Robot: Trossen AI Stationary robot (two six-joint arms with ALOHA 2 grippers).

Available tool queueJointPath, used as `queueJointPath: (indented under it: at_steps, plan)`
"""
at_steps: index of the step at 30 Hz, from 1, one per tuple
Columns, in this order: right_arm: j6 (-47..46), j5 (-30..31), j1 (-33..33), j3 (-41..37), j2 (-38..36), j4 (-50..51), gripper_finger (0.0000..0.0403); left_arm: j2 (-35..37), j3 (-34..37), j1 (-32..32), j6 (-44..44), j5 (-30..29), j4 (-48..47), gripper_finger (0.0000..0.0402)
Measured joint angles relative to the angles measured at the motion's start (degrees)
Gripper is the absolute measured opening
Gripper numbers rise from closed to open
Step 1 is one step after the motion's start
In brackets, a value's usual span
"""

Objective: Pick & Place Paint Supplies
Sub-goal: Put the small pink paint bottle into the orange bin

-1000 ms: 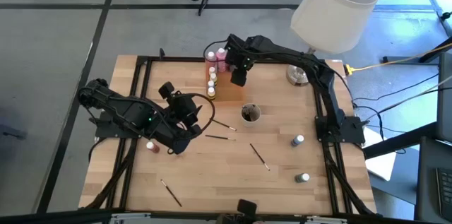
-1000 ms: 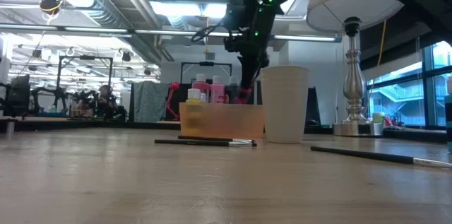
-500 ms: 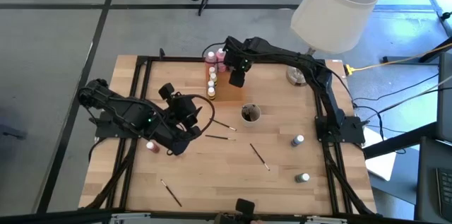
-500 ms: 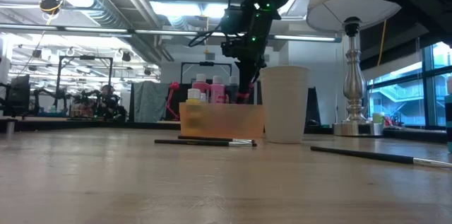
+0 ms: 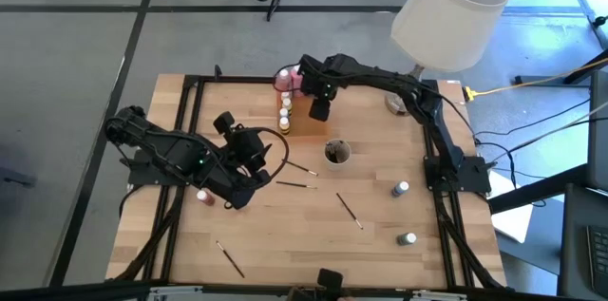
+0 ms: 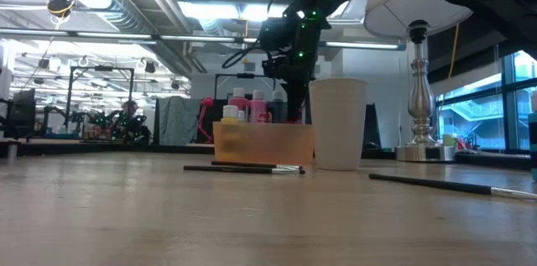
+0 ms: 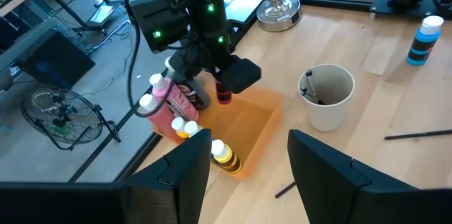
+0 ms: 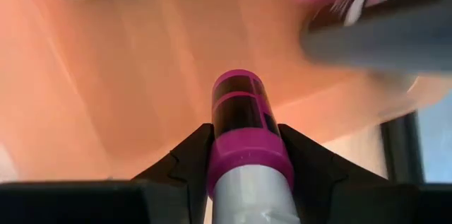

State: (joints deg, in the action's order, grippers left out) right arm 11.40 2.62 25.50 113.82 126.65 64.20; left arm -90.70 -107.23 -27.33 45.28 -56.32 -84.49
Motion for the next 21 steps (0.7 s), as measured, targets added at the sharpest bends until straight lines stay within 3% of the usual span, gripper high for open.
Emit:
queueJointPath:
  at_steps: [21]
  plan:
    - [1.7,3.2,-0.6,-0.1,2.6,1.9,0.0139,0.0,0.0,0.0,-0.6,0.3,0.0,0.0184]
